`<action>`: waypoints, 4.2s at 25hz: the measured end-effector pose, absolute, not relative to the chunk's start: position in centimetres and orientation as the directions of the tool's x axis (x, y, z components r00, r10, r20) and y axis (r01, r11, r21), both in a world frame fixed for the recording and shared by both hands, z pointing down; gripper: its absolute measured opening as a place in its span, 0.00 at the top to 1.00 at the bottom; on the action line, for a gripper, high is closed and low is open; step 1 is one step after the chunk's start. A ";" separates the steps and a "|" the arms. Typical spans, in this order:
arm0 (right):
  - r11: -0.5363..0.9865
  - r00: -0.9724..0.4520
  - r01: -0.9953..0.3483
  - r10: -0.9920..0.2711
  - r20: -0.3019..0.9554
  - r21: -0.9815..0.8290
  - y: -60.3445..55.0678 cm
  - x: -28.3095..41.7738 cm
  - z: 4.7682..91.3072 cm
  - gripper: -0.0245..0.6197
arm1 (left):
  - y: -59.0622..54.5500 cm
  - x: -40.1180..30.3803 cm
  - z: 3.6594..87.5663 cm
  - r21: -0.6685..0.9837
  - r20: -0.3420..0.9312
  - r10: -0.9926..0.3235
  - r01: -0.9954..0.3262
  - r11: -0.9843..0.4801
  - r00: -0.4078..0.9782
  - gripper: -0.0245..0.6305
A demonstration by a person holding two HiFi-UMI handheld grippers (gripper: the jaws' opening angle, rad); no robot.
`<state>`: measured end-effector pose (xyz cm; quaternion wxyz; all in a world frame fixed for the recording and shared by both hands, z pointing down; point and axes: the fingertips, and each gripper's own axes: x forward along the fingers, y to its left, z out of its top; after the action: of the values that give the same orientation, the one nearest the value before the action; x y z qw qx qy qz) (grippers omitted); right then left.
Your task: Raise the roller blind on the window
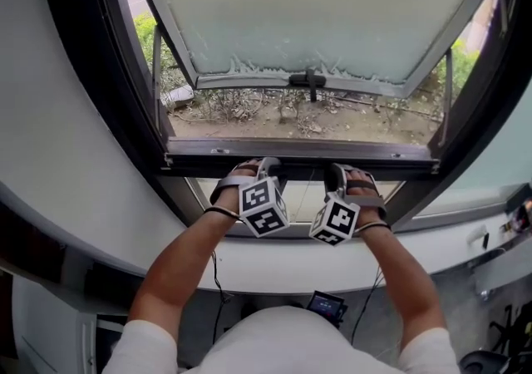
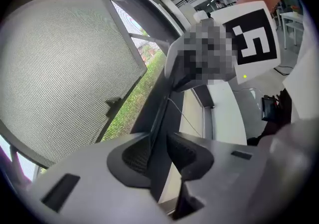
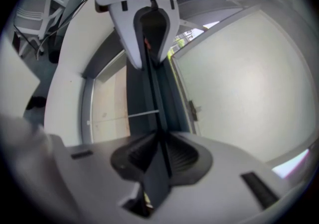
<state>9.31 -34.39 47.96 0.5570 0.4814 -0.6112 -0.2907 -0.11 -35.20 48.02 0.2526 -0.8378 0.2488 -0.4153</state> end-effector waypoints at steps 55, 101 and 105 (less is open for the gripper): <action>0.083 -0.037 -0.705 -0.996 0.081 0.704 -31.2 9.4 31.8 0.84 | -35.6 -0.5 30.3 -0.694 0.411 -0.664 -0.258 -0.672 0.625 0.80; 0.226 -0.104 -0.756 -0.968 0.229 0.614 -28.1 7.9 39.1 0.84 | -35.7 -0.8 13.5 -0.791 0.220 -0.717 -0.310 -0.528 0.661 0.80; 0.222 -0.101 -0.759 -0.969 0.225 0.612 -28.0 8.0 39.0 0.84 | -35.8 -0.8 12.5 -0.804 0.217 -0.725 -0.301 -0.513 0.654 0.80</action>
<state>8.02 -28.02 39.00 0.3008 0.5990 -0.7214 -0.1741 -0.80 -35.83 12.47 0.3833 -0.8247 0.3111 -0.2762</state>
